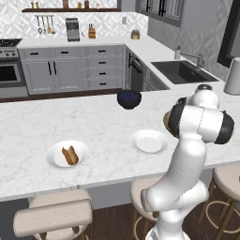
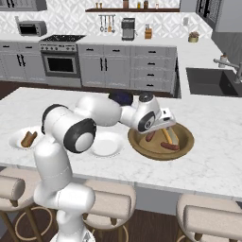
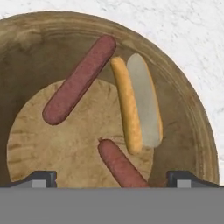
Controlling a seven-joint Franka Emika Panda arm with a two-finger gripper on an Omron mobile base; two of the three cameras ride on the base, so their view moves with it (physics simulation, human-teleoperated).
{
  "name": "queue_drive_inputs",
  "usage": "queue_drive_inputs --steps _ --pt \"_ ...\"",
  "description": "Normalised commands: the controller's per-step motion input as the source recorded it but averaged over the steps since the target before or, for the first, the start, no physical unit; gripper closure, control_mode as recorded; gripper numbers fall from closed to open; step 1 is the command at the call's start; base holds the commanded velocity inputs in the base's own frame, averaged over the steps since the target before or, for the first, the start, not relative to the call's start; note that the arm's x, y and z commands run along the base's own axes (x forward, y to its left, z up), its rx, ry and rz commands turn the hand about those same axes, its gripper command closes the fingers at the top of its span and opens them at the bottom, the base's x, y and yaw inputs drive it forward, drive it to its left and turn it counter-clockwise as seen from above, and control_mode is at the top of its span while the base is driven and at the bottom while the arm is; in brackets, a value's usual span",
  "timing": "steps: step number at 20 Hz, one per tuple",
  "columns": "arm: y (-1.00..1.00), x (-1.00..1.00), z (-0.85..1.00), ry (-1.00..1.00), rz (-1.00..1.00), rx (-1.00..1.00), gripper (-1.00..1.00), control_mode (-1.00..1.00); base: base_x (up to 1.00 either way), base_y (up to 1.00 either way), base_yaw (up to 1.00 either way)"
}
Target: Place one bun and one sausage from the bowl on each plate.
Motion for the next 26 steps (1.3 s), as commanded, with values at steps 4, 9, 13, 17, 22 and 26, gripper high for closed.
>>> queue_drive_inputs --steps 4,9,13,17,22,26 --pt "-0.34 0.52 -0.25 0.00 0.00 0.05 -1.00 -1.00 0.00 0.00 0.00" --pt "-0.36 0.43 -0.26 0.01 0.00 0.00 -1.00 -1.00 0.00 0.00 0.00" --pt "-0.20 0.38 -0.37 0.02 0.00 0.00 -1.00 -1.00 0.00 0.00 0.00" --pt "-0.08 0.24 -0.45 0.01 0.00 0.00 -1.00 -1.00 0.00 0.00 0.00" --pt "-0.01 0.00 -0.50 0.00 0.00 0.00 -1.00 -1.00 0.00 0.00 0.00" --pt "-0.01 0.00 -0.66 0.02 0.00 -0.03 1.00 -1.00 0.00 0.00 0.00"
